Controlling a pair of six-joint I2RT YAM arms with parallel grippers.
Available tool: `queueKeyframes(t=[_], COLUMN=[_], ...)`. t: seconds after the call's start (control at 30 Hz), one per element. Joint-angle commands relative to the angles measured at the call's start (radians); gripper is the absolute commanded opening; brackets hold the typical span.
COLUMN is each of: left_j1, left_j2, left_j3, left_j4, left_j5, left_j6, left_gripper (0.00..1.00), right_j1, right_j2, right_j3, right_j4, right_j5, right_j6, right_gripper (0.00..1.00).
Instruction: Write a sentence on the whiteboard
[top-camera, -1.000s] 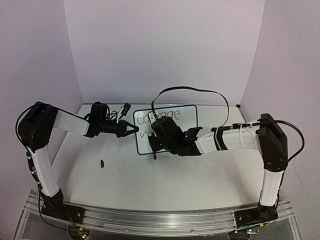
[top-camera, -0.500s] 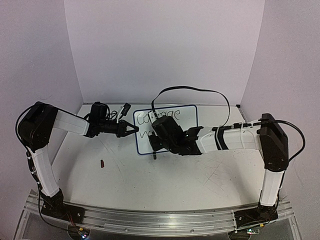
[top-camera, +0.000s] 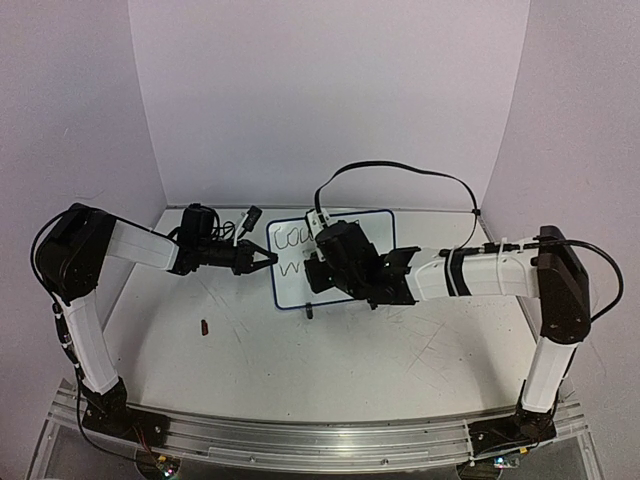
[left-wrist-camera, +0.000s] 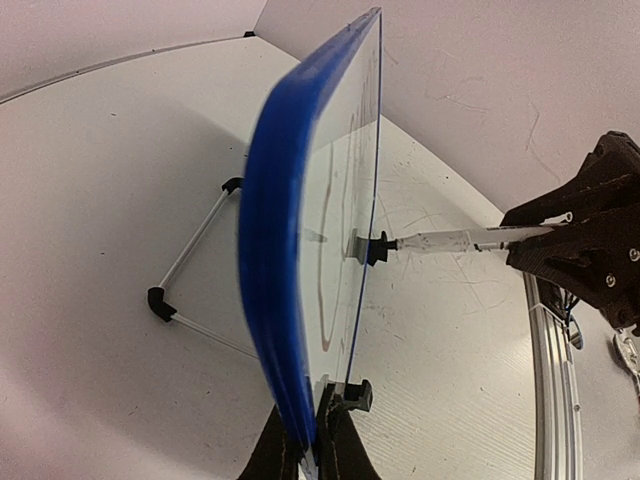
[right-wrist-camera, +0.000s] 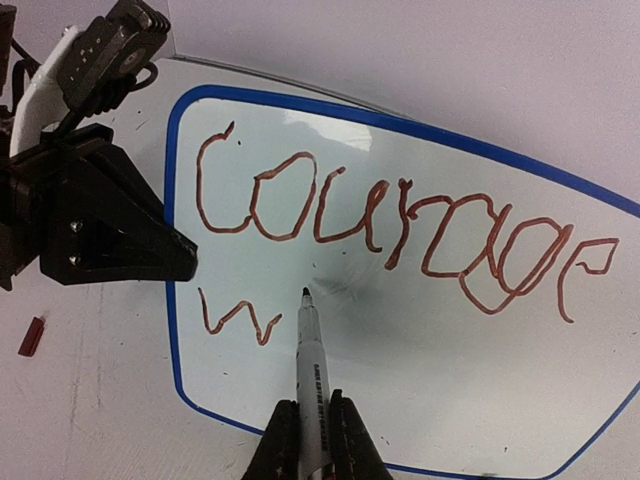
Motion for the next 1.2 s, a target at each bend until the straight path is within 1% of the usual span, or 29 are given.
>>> queueKeyframes(t=[0.0,0.3,0.73,0.8,0.83,0.9,1.0,1.17], left_j1=[0.003,0.004,0.003,0.003,0.004,0.003,0.003,0.003], left_j2=[-0.016,-0.014,-0.011,-0.011,-0.01,-0.011,-0.012,-0.012], left_j3=[0.015,0.017,0.018,0.017,0.018,0.017,0.016,0.018], left_j4=[-0.056,-0.055,-0.059,-0.059,-0.059,-0.059,-0.059,-0.059], left_j5=[-0.155,-0.152,-0.156,-0.155,-0.155,-0.156,-0.156,-0.156], left_j6=[0.081,0.081,0.082,0.082,0.082,0.082,0.082,0.083], left_gripper=[0.0,0.0,0.0,0.0,0.0,0.0,0.0,0.0], right_j1=[-0.006,-0.009,-0.016,-0.016,-0.013,-0.008,-0.008,-0.008], right_j2=[0.023,0.051,0.04,0.03,0.016,-0.013,-0.032,-0.023], right_j3=[0.05,0.071,0.053,0.047,0.025,-0.002,-0.021,-0.026], right_j4=[0.023,0.017,-0.036,-0.033,0.009,0.057,0.076,0.063], right_j5=[-0.009,-0.03,0.042,0.024,-0.017,-0.042,-0.042,-0.034], right_j6=[-0.007,-0.003,0.042,0.035,0.011,-0.001,0.002,0.017], right_gripper=[0.0,0.0,0.0,0.0,0.0,0.0,0.0,0.0])
